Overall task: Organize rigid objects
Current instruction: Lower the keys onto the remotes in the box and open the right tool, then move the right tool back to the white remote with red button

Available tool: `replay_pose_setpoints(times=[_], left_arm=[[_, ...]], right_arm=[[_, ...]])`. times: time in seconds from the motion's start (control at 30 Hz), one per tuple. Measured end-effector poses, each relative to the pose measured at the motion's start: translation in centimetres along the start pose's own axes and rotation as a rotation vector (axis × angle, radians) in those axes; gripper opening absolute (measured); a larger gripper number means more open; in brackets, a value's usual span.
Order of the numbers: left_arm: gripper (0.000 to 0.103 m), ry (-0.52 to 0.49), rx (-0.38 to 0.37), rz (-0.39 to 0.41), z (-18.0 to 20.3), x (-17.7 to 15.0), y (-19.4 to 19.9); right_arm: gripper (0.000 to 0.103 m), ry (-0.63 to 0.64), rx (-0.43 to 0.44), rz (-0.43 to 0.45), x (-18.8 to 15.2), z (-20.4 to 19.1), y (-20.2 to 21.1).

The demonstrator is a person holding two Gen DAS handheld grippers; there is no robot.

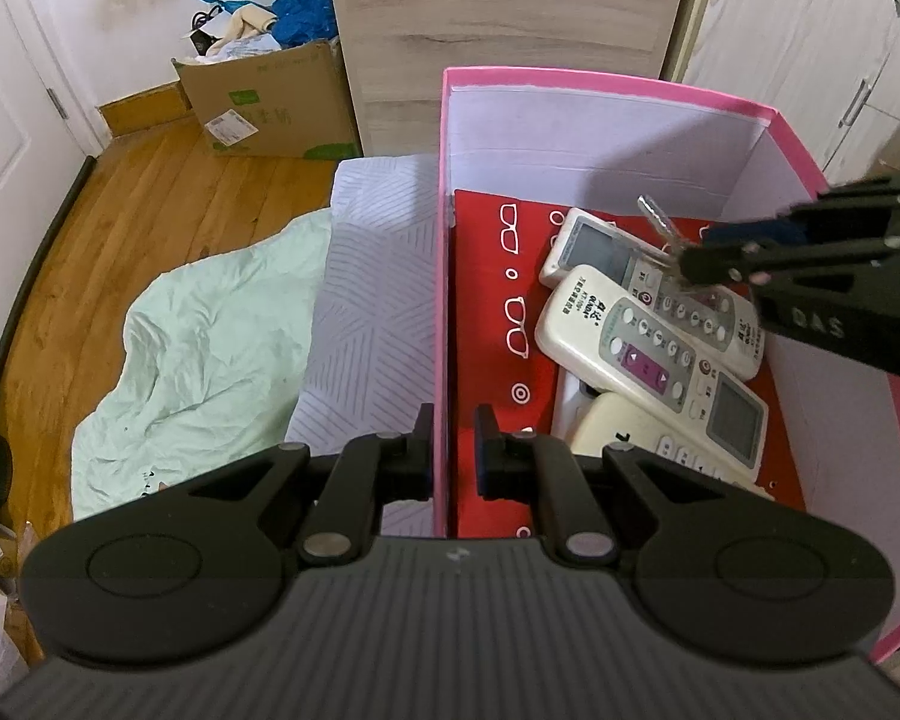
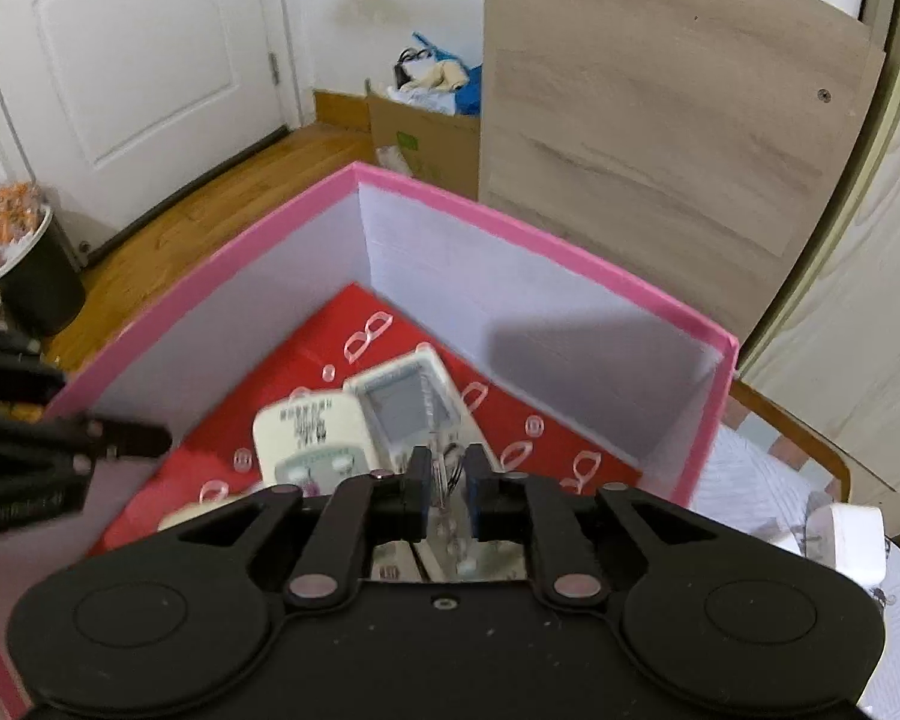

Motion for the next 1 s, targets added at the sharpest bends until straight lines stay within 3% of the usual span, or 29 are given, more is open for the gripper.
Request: replay_pose_setpoints(times=[0.47,0.7,0.87,1.0], left_arm=[[0.009,0.017,-0.002,0.001,-0.3,0.1,0.0],[0.009,0.02,0.002,0.004,-0.3,0.0,0.1],[0.009,0.015,0.012,0.003,-0.2,0.0,0.1],[0.009,0.013,0.022,0.001,-0.1,0.1,0.0]], right_arm=[[0.024,-0.083,0.102,0.024,-0.5,0.8,7.5],[0.032,-0.076,0.13,0.059,-3.7,3.0,12.3],[0.035,-0.098,0.144,0.065,-6.4,5.9,14.2],[0.042,-0.111,0.205,0.052,-8.8,7.9,14.4]])
Point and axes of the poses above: each gripper's, at about its wrist camera, not at the fingertips, and y roughly against the way its jaws point, z to its right, x to its top, the point moved 4 cm from there along -y, roughly the way its jaws point, and after that the axes turned 7 degrees about -y, right-handed, at the moved point
